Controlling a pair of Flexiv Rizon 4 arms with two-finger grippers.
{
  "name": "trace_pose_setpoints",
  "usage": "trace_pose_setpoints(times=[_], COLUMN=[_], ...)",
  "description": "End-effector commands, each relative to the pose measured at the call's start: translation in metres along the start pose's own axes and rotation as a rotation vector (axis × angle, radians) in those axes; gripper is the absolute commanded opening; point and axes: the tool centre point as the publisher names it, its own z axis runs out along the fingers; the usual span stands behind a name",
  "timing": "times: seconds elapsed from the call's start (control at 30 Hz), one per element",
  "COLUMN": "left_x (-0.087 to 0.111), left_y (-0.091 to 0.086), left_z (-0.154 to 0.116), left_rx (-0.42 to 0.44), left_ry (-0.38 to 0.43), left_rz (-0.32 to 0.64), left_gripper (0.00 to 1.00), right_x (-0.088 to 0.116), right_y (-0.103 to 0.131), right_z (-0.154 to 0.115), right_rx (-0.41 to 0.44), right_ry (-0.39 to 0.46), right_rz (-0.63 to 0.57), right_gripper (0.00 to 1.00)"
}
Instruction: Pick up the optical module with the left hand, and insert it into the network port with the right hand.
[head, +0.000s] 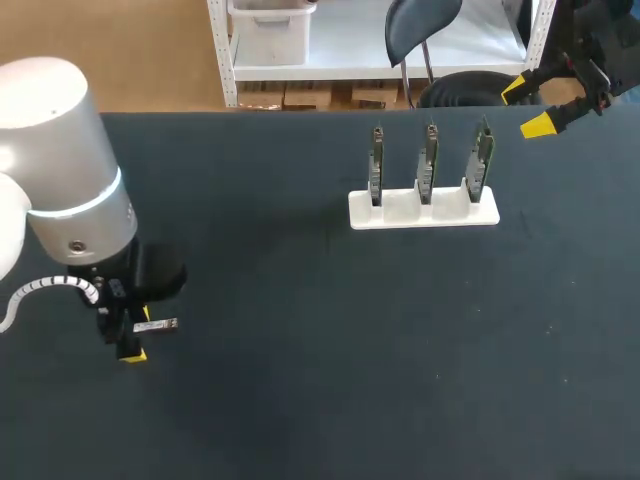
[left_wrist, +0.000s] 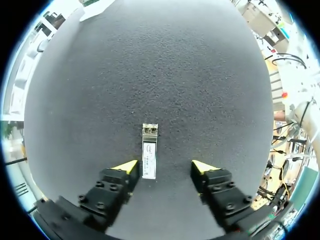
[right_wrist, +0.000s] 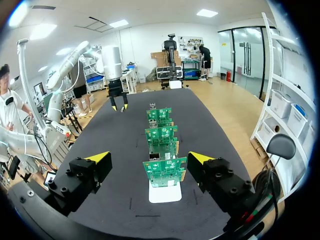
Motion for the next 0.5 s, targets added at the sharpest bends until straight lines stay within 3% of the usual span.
trace_pose_setpoints(times=[0.03,0.37,0.5], left_x=[-0.002,-0.006,-0.009], left_y=[0.002,0.007,0.018], left_z=[0.004,0.0,-0.006], left_rx=[0.006,-0.001,-0.027], left_ry=[0.006,-0.01,-0.049], left_rz=[0.005,0.002,-0.033], left_gripper=[0.0,0.0,0.0], right_x=[0.0,0.0,0.0], right_y=[0.001,0.001,0.001], right_z=[0.0,0.0,0.0], right_rx=[0.003,0.003,0.003], right_ry=[0.0,0.0,0.0], right_rz=[-0.001,-0.001,-0.001], right_gripper=[1.0,1.0,1.0])
